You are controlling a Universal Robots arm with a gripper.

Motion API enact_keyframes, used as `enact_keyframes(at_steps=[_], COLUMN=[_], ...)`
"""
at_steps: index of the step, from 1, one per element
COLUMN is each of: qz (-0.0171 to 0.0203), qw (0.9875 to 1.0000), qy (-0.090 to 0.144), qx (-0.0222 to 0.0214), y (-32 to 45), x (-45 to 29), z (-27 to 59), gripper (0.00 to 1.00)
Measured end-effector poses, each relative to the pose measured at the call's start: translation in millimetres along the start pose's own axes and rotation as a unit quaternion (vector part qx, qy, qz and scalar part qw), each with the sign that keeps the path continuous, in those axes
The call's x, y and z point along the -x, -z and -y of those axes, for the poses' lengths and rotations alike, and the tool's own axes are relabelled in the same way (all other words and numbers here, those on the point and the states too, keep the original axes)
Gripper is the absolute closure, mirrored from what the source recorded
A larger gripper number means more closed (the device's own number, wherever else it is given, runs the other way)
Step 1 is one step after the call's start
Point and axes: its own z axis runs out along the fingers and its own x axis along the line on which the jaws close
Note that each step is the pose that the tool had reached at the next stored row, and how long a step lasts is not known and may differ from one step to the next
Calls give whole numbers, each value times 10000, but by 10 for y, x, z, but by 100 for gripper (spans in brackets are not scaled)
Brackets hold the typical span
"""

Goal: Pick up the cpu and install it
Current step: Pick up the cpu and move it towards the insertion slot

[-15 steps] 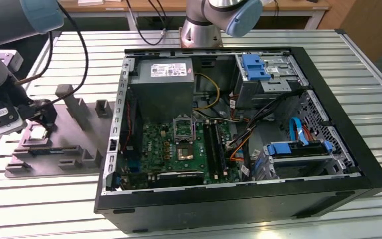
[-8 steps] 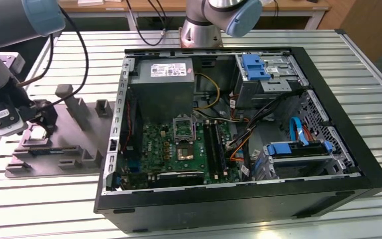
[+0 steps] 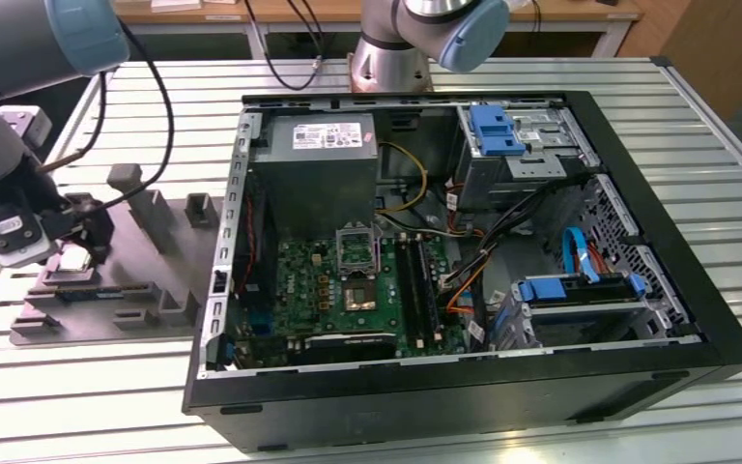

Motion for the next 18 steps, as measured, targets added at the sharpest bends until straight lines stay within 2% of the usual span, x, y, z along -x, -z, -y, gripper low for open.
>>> enact_keyframes(at_steps=[11, 18], qz=[0, 0], qw=[10000, 10000], qy=[-3, -17], qx=[26, 27], y=[-35, -62], x=[-39, -44], z=[-17, -17], gripper=[26, 26])
